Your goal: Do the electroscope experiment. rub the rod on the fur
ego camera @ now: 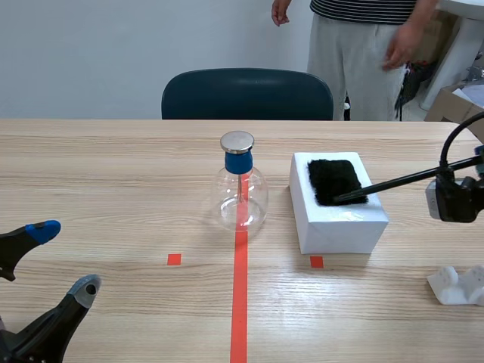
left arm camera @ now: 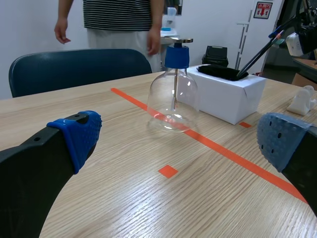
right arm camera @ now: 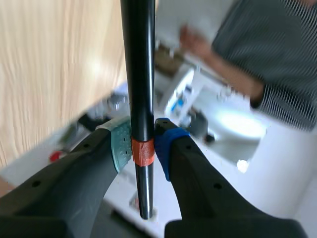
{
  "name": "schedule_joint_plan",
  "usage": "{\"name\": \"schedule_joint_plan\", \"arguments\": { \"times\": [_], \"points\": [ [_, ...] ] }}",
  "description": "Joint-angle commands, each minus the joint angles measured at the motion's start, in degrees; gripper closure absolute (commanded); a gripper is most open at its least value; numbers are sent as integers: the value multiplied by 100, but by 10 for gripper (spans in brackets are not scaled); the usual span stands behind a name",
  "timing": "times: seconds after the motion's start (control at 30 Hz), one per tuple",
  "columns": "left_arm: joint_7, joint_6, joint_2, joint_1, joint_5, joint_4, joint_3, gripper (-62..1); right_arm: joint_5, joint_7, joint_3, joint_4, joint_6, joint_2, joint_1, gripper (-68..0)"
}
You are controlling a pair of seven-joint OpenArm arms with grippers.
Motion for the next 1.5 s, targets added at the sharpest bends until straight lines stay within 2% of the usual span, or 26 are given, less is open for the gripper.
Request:
{"name": "schedule_joint_plan", "arguments": {
  "times": [0.0,0.13,0.37,0.63,0.73,0.77,0.87,1.17,1.23,1.3,1.47],
  "points": [
    [-98,-11,-50,-31,-37,83,-20,-623,-4,-262,37,52,26,76,68,-102],
    [-98,-11,-50,-31,-37,83,-20,-623,-4,-448,37,52,26,76,68,-102],
    [-98,-11,-50,-31,-37,83,-20,-623,-4,-90,37,52,15,76,68,-102],
    [-98,-11,-50,-31,-37,83,-20,-623,841,-55,39,98,-7,111,66,-102],
    [-98,-11,-50,-31,-37,83,-20,-623,1342,-175,50,243,-197,114,0,-102],
    [-98,-11,-50,-31,-37,83,-20,-623,1504,-208,52,328,-289,127,-37,-102],
    [-98,-11,-50,-31,-37,83,-20,-623,1862,-229,96,723,-306,131,-245,-102],
    [-98,-11,-50,-31,-37,83,-20,-623,2159,-203,258,2341,-308,125,-1357,-102],
    [-98,-11,-50,-31,-37,83,-20,-623,2208,-175,275,2669,-472,122,-1681,-102],
    [-98,-11,-50,-31,-37,83,-20,-623,2286,-144,275,2942,-813,120,-2022,-102],
    [-98,-11,-50,-31,-37,83,-20,-623,2286,81,275,3427,-1427,52,-2898,-102]
  ]
}}
